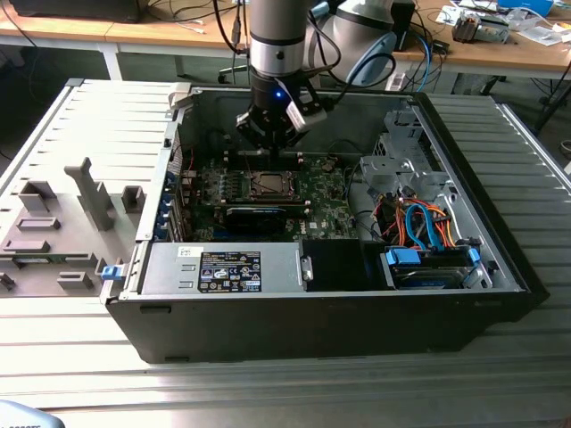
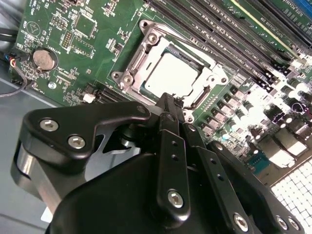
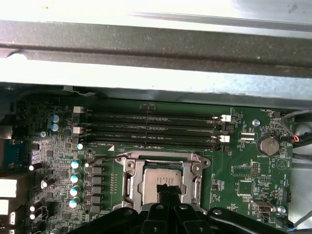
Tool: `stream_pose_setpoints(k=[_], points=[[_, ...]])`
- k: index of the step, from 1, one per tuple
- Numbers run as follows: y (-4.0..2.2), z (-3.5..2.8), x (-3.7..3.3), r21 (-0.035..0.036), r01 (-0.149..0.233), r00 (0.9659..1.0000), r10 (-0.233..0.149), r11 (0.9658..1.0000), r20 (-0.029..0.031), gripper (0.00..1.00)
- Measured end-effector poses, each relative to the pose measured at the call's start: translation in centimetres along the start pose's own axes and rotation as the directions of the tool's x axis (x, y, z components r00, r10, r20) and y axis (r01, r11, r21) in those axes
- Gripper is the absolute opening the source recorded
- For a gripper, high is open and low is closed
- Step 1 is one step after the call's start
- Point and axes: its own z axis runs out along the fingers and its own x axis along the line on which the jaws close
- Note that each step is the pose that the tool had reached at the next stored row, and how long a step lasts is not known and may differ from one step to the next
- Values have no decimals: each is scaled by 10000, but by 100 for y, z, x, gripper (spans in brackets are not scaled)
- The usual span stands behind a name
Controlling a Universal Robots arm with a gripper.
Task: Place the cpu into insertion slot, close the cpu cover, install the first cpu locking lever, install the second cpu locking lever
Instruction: 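Install the first cpu locking lever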
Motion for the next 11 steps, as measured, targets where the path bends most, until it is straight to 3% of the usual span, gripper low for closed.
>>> stream_pose_setpoints(k=[11], points=[[13,-3,47,13,0,10000,0,10000,1,11]])
